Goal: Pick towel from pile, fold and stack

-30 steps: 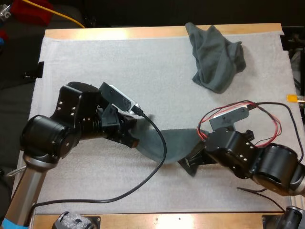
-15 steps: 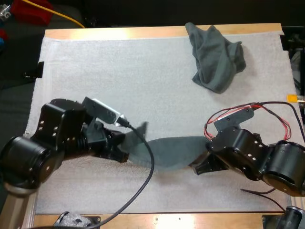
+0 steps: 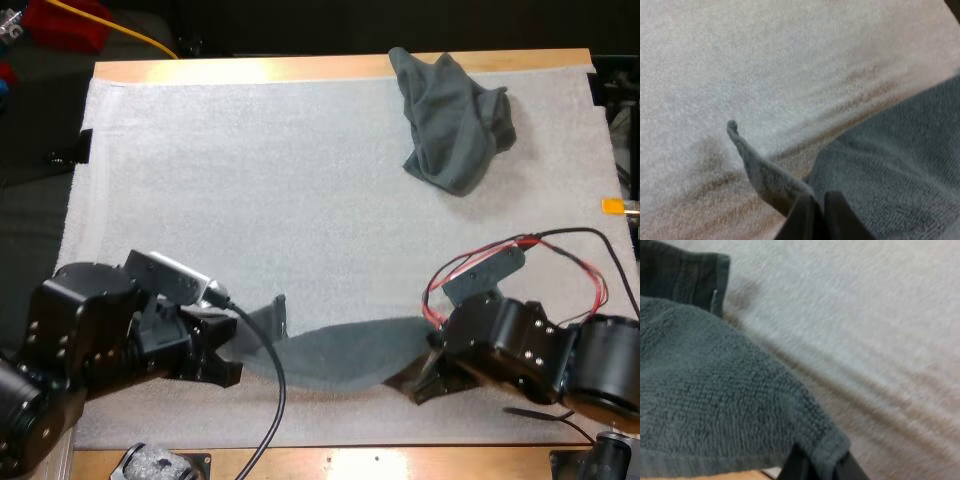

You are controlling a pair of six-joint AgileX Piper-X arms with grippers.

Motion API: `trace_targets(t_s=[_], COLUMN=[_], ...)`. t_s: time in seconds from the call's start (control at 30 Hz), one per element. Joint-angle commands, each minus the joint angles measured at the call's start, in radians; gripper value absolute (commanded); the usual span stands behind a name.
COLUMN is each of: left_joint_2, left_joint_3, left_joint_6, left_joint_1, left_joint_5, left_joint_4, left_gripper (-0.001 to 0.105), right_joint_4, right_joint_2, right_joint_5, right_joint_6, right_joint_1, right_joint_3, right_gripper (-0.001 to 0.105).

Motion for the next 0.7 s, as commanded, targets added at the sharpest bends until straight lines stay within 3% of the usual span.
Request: trace_targets(t_s=[0.0,0.13,0.3,0.53,0.67], left_joint_2=[-0.016,-0.060,-0.142,-0.210,-0.222], left_joint_3=[-0.008,0.024,0.116,0.136,0.139], left_joint_6=[-0.019,-0.045,-0.085,-0.140,-0.146], left_joint_1=[-0.004,-0.004,-0.004,-0.004,-0.004], left_joint_5=[0.001,0.031,0.058,0.106,0.080], left_joint_4=[0.028,0.028,0.028,0.028,0.028], left_gripper=[0.000,0.000,0.000,0.000,0.000], right_joint_4=[0.030,0.040,0.061,0.077,0.082], right_joint_2=[-0.008,-0.010,-0.010,-0.010,-0.006], right_joint_5=[0.005,0.012,0.021,0.035,0.091], right_joint_6=[0.019,0.062,0.129,0.205,0.228], right_joint_1=[0.019,0.065,0.140,0.222,0.235], right_joint_3=[-0.009,-0.009,-0.009,-0.009,-0.009], right_gripper=[0.002,0.002,0.002,0.002,0.002])
